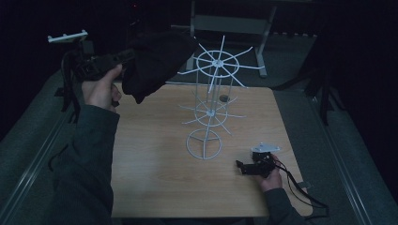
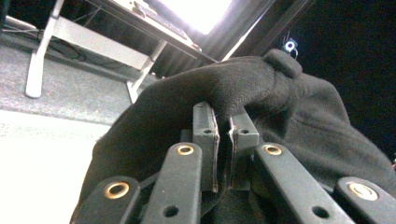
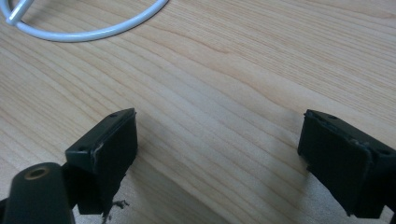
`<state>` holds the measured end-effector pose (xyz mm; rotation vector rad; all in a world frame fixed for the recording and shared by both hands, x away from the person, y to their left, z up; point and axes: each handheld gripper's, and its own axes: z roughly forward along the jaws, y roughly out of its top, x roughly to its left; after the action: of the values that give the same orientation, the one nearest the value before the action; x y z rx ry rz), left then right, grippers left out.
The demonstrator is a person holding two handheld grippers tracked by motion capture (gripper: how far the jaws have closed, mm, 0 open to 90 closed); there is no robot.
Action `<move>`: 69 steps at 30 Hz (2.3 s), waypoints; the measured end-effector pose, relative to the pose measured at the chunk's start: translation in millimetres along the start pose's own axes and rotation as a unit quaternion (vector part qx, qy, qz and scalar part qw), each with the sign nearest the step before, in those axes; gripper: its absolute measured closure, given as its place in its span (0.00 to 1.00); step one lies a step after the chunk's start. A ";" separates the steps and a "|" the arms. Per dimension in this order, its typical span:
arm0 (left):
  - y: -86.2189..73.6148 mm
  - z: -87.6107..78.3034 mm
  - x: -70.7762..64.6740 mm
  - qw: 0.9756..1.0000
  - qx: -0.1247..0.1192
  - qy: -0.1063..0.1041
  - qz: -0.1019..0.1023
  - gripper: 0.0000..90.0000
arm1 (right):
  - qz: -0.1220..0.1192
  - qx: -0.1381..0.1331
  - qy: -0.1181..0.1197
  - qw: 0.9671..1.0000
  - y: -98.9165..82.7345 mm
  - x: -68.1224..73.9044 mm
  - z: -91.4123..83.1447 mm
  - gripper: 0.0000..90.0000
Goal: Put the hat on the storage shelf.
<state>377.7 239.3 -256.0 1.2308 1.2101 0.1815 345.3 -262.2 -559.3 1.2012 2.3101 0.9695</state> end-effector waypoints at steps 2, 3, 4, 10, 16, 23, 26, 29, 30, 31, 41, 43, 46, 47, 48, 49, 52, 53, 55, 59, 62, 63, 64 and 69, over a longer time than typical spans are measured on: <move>-3.0 0.5 0.8 1.000 0.003 0.000 0.002 0.95 | 0.000 0.000 0.000 1.000 0.0 0.0 0.0 0.13; -3.0 0.5 0.8 1.000 0.003 0.000 0.002 0.95 | 0.000 0.000 0.000 1.000 0.0 0.0 0.0 0.13; -6.5 1.2 1.5 1.000 0.008 0.000 0.007 0.95 | 0.000 0.000 0.000 1.000 0.0 0.0 0.0 0.13; -20.0 5.5 4.1 1.000 0.024 -0.011 0.009 0.95 | 0.000 0.000 0.000 1.000 0.0 -0.1 0.0 0.13; -29.4 9.3 7.7 0.999 0.036 -0.021 0.007 0.95 | 0.000 0.000 0.000 1.000 0.0 0.0 0.0 0.13; -34.9 11.5 10.3 0.998 0.051 -0.027 0.016 0.95 | 0.000 0.000 0.000 1.000 0.0 0.0 0.0 0.13; -36.7 12.3 10.9 0.997 0.059 -0.029 0.025 0.94 | 0.000 0.000 0.000 1.000 0.0 0.0 0.0 0.13; -37.3 12.6 10.9 0.997 0.064 -0.032 0.033 0.91 | 0.001 0.000 0.000 1.000 0.0 0.1 0.0 0.13; -37.1 12.5 10.8 0.997 0.065 -0.035 0.035 0.88 | 0.001 0.000 0.000 1.000 0.0 0.1 0.0 0.13; -36.8 12.1 11.0 0.996 0.066 -0.037 0.038 0.85 | 0.001 0.000 0.000 1.000 0.0 0.1 0.0 0.13; -30.7 5.6 11.6 0.997 0.048 -0.036 0.055 0.63 | 0.000 -0.001 0.000 1.000 0.0 0.0 0.1 0.13; -29.3 3.7 12.8 0.997 0.046 -0.032 0.057 0.60 | 0.000 -0.001 0.000 1.000 0.0 0.0 0.1 0.13; -27.7 0.8 16.2 0.997 0.042 -0.028 0.057 0.58 | 0.000 -0.001 0.000 1.000 0.1 -0.1 0.1 0.13; -27.3 0.0 17.4 0.997 0.042 -0.029 0.056 0.57 | 0.000 -0.001 0.000 1.000 0.0 -0.1 0.1 0.13; -27.0 -0.6 18.4 0.997 0.041 -0.029 0.055 0.57 | 0.000 -0.001 -0.001 1.000 0.1 -0.1 0.0 0.13; -26.9 -0.7 19.0 0.997 0.041 -0.029 0.055 0.57 | -0.001 -0.001 -0.001 1.000 0.0 -0.2 0.1 0.13; -27.0 0.1 19.7 0.997 0.041 -0.033 0.054 0.56 | 0.000 0.000 -0.001 1.000 0.1 0.0 0.0 0.13; -27.0 0.1 19.7 0.997 0.041 -0.033 0.054 0.56 | 0.000 -0.001 -0.001 1.000 0.0 0.0 0.1 0.13; -23.7 -2.8 20.1 0.998 0.027 -0.041 0.047 0.56 | 0.000 -0.001 0.000 1.000 0.0 0.0 0.1 0.13; -18.5 -8.5 20.1 0.998 0.015 -0.038 0.047 0.55 | 0.001 0.000 0.001 1.000 0.0 0.1 -0.1 0.13; -17.2 -11.9 21.0 0.998 0.014 -0.031 0.053 0.55 | 0.000 0.000 0.000 1.000 0.1 -0.1 0.0 0.13; -17.2 -12.5 21.7 0.998 0.015 -0.028 0.054 0.55 | 0.000 0.000 0.000 1.000 0.1 -0.1 0.0 0.13; -17.4 -13.0 22.4 0.998 0.016 -0.023 0.056 0.55 | 0.000 -0.001 0.000 1.000 0.0 -0.1 0.1 0.13; -18.8 -15.1 31.2 0.998 0.021 0.005 0.063 0.54 | 0.001 -0.001 0.000 1.000 0.0 0.0 0.1 0.13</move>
<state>370.3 262.3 -287.2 1.3462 1.1493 0.2567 345.4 -262.1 -559.3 1.2020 2.3077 0.9712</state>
